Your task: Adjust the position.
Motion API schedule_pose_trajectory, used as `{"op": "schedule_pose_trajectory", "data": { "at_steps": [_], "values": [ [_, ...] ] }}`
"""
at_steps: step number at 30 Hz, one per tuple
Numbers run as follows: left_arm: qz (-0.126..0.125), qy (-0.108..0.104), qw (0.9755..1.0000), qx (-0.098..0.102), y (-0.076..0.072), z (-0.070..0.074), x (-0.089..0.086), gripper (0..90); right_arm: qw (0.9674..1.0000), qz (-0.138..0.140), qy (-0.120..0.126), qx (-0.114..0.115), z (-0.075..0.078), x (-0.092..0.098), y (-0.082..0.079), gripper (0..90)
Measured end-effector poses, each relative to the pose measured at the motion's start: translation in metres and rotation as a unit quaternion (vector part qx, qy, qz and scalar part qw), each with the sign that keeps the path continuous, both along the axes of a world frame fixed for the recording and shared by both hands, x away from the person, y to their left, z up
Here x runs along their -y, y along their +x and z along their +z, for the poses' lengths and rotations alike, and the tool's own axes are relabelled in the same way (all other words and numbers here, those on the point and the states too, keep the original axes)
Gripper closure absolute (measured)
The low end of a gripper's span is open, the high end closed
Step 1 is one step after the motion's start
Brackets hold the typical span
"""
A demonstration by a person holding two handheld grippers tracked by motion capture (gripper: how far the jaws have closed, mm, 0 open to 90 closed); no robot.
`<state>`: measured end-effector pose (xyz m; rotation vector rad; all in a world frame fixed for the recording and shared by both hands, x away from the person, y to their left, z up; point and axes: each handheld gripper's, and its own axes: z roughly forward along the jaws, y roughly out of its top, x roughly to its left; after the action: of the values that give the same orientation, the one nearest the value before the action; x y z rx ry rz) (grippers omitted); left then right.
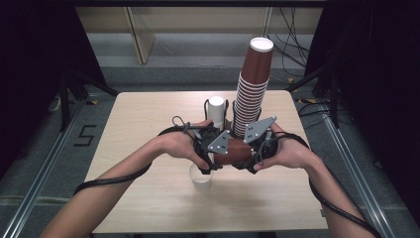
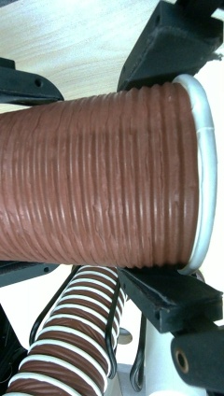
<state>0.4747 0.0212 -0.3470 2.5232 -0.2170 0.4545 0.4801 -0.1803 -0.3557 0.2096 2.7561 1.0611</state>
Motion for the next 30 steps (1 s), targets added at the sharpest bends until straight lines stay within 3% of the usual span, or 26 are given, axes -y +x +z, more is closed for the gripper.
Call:
{"op": "schedule_pose_trajectory", "data": {
  "at_steps": [11, 13, 15, 23, 25, 26, 29, 30],
  "values": [
    [-0.007, 0.001, 1.0, -0.004, 0.0, -0.002, 0.001, 12.1, 0.9999, 0.013, -0.006, 0.0, -0.002, -0.002, 0.0, 19.6],
    [-0.009, -0.003, 0.9999, -0.006, 0.001, -0.002, 0.0, 12.1, 0.9999, 0.001, -0.002, -0.014, -0.003, 0.0, -0.002, 19.8],
    [-0.011, -0.004, 0.9999, -0.009, 0.001, -0.002, 0.0, 11.4, 0.9999, 0.015, 0.001, -0.005, -0.004, 0.0, 0.001, 19.9],
    [0.0, -0.046, 0.9983, -0.034, 0.004, -0.002, -0.004, 2.6, 0.9999, 0.008, 0.011, 0.003, -0.006, 0.004, -0.001, 19.8],
    [0.006, -0.063, 0.9972, -0.039, 0.005, -0.002, -0.007, 0.1, 0.9996, 0.012, 0.018, 0.016, -0.007, 0.007, 0.0, 19.8],
    [0.007, -0.064, 0.9972, -0.039, 0.005, -0.001, -0.009, 0.0, 0.9997, 0.003, 0.021, 0.009, -0.009, 0.008, -0.001, 19.8],
    [0.017, -0.08, 0.996, -0.036, 0.005, 0.0, -0.013, 0.0, 0.9993, -0.002, 0.033, 0.016, -0.012, 0.012, -0.001, 19.8],
    [0.02, -0.083, 0.9957, -0.035, 0.005, 0.0, -0.014, 0.0, 0.9991, -0.017, 0.038, 0.002, -0.012, 0.013, -0.004, 19.8]
  ]
}}
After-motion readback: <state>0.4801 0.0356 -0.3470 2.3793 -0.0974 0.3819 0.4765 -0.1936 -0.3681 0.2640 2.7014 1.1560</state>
